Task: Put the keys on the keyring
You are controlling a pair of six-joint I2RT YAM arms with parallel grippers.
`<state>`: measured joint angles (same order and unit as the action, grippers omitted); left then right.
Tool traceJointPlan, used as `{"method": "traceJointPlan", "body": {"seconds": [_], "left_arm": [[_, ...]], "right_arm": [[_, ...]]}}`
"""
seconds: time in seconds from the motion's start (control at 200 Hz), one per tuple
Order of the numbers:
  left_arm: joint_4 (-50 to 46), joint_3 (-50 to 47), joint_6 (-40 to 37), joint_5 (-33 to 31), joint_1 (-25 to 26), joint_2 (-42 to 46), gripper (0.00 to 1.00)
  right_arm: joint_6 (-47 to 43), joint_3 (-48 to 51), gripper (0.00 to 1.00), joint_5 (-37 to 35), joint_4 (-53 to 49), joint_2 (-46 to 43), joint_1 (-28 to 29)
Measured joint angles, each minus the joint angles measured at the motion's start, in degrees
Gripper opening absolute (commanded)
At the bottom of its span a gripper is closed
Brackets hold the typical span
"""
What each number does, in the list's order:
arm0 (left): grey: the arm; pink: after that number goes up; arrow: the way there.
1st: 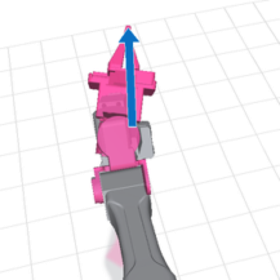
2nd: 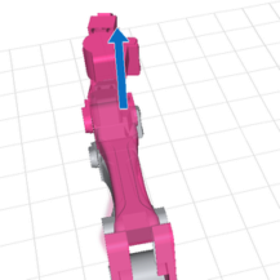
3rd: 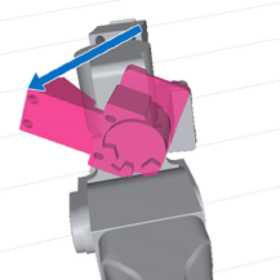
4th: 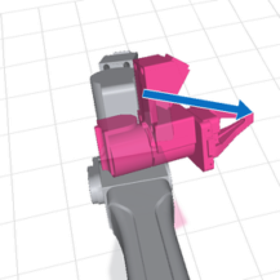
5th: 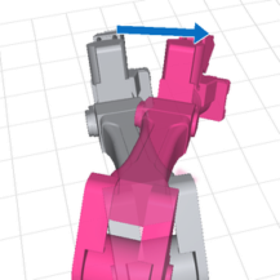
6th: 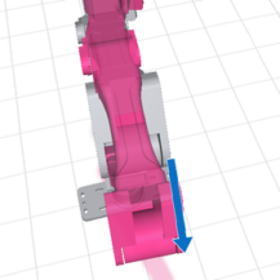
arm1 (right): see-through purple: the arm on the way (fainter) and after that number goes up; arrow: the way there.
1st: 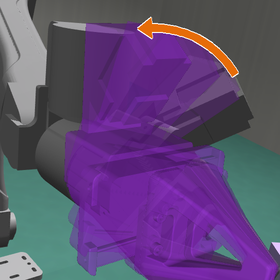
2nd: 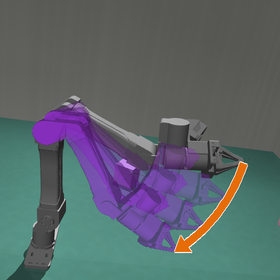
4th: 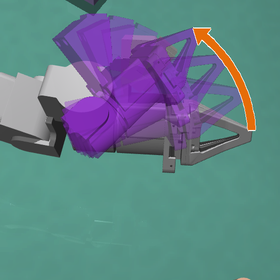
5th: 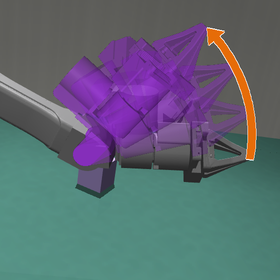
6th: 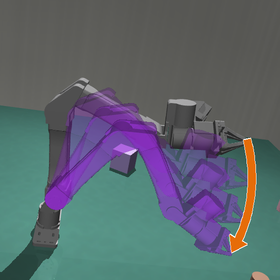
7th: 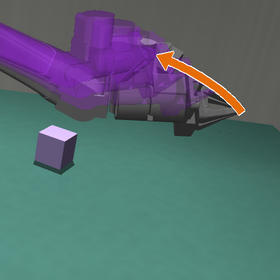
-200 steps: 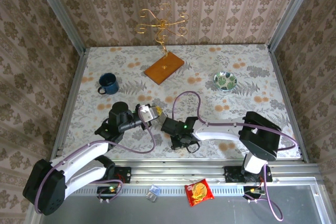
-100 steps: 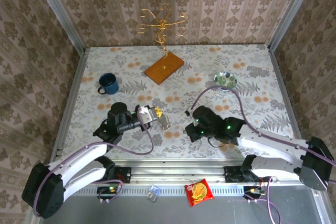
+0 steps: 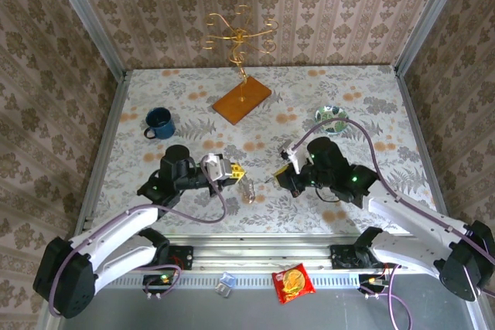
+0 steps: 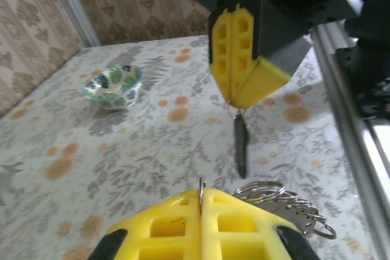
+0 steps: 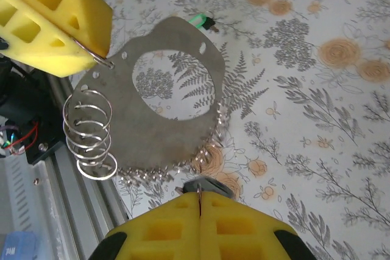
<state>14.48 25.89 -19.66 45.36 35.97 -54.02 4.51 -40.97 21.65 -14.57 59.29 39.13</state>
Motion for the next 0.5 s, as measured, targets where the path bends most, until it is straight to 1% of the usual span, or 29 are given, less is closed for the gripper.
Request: {"method": "traceJointPlan", "body": {"seconds": [0.225, 0.5], "left_arm": [[-0.39, 1.38, 2.34, 2.95, 0.48, -3.52, 0.00], [-0.37, 2.19, 2.95, 2.91, 1.07, -6.01, 0.00]], "right_arm": [[-5.14, -3.43, 0.00, 3.30, 0.79, 4.09, 0.00], [-9.86, -7.04, 0.00, 5.57, 1.07, 7.85, 0.20]]}}
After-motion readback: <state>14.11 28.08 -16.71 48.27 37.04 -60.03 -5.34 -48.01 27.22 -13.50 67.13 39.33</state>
